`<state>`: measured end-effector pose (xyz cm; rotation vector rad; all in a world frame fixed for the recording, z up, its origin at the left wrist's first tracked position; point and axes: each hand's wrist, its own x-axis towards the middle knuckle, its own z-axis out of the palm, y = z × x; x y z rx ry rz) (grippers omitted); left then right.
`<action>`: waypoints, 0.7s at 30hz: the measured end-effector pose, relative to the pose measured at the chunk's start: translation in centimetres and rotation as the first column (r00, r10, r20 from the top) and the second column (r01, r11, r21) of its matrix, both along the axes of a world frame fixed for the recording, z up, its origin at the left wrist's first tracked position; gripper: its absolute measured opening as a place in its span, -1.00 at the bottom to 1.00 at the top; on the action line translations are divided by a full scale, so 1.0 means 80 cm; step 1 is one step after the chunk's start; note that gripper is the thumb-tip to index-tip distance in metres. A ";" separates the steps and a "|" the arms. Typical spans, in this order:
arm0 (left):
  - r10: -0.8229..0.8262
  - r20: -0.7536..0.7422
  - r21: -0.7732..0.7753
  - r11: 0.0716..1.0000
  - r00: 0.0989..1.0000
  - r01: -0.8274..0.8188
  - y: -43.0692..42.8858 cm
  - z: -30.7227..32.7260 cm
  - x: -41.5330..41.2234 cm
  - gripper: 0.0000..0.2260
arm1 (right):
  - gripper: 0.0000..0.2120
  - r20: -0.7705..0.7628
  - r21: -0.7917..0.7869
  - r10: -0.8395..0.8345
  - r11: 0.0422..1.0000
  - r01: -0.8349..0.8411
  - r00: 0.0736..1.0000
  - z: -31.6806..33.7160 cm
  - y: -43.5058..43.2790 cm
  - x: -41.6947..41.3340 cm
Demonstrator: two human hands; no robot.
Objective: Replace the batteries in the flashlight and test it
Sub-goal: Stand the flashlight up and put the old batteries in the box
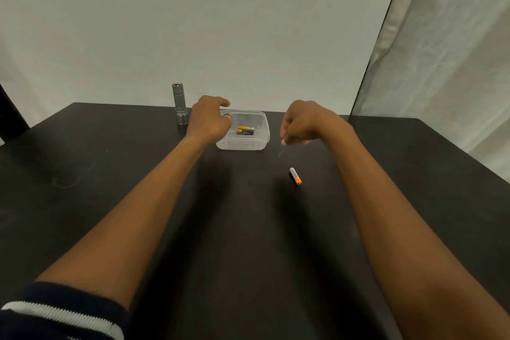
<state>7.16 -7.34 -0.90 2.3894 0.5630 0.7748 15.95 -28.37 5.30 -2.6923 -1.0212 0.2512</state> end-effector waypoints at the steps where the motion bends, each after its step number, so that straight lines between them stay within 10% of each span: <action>1: 0.010 0.000 0.000 1.000 1.000 -0.010 -0.002 0.000 -0.004 -0.64 | -0.85 -0.031 -0.076 -0.003 0.997 0.001 1.000 -0.002 -0.007 -0.004; 12: 0.128 -0.008 -0.131 0.983 0.992 -0.128 -0.024 -0.022 -0.035 -0.60 | -0.91 -0.025 -0.258 0.005 0.966 -0.011 1.000 -0.040 -0.023 -0.027; 21: 0.201 0.151 -0.381 0.915 0.968 -0.131 -0.034 -0.050 -0.039 -0.57 | -0.82 0.180 0.188 0.158 0.963 -0.192 0.971 0.002 0.065 -0.007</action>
